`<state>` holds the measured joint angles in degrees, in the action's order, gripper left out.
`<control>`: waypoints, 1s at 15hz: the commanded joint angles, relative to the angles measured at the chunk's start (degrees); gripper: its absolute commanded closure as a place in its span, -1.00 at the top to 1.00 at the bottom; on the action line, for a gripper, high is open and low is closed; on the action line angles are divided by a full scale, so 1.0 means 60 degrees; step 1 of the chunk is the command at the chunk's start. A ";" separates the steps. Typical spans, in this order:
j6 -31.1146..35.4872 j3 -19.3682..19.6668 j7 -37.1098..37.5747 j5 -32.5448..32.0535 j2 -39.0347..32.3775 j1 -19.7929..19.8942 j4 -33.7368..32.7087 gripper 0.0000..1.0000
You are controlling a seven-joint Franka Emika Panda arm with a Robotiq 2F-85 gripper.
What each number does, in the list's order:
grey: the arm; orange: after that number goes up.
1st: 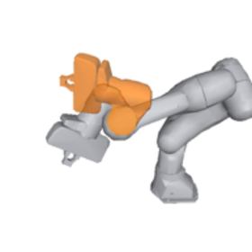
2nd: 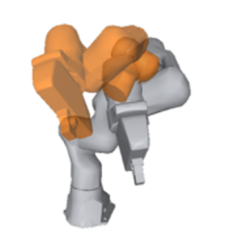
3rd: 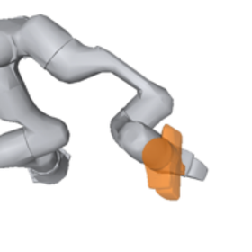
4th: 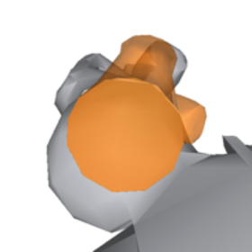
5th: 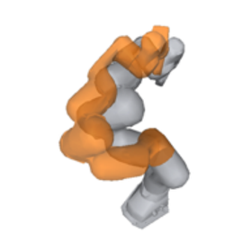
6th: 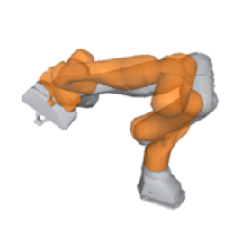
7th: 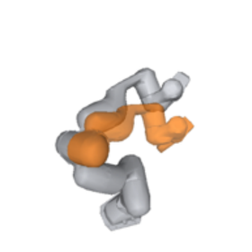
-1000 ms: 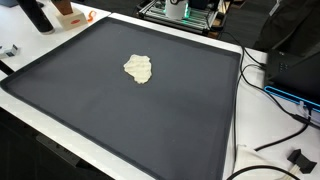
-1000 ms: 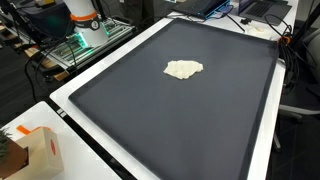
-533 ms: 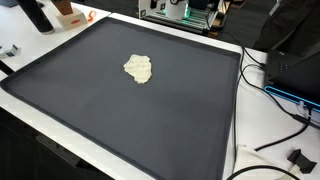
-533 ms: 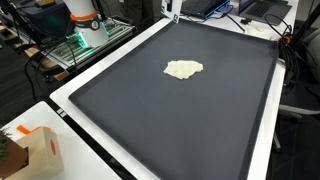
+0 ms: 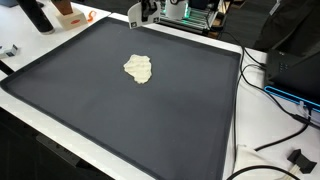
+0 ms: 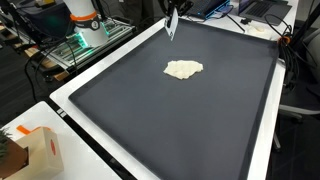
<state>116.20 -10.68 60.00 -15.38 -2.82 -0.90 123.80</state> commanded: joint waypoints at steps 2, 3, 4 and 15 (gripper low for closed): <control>-0.0778 0.0560 0.1042 -0.0267 -0.0818 -0.0531 -0.0643 -0.98; -0.0874 0.0656 0.1204 -0.0287 -0.0954 -0.0595 -0.0741 -0.98; -0.0973 0.0739 0.1326 -0.0270 -0.1081 -0.0653 -0.0825 -0.98; -0.1065 0.1470 0.2539 -0.0632 -0.2161 -0.1045 -0.1501 -0.98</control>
<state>110.70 -3.10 73.55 -18.02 -14.06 -5.94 116.28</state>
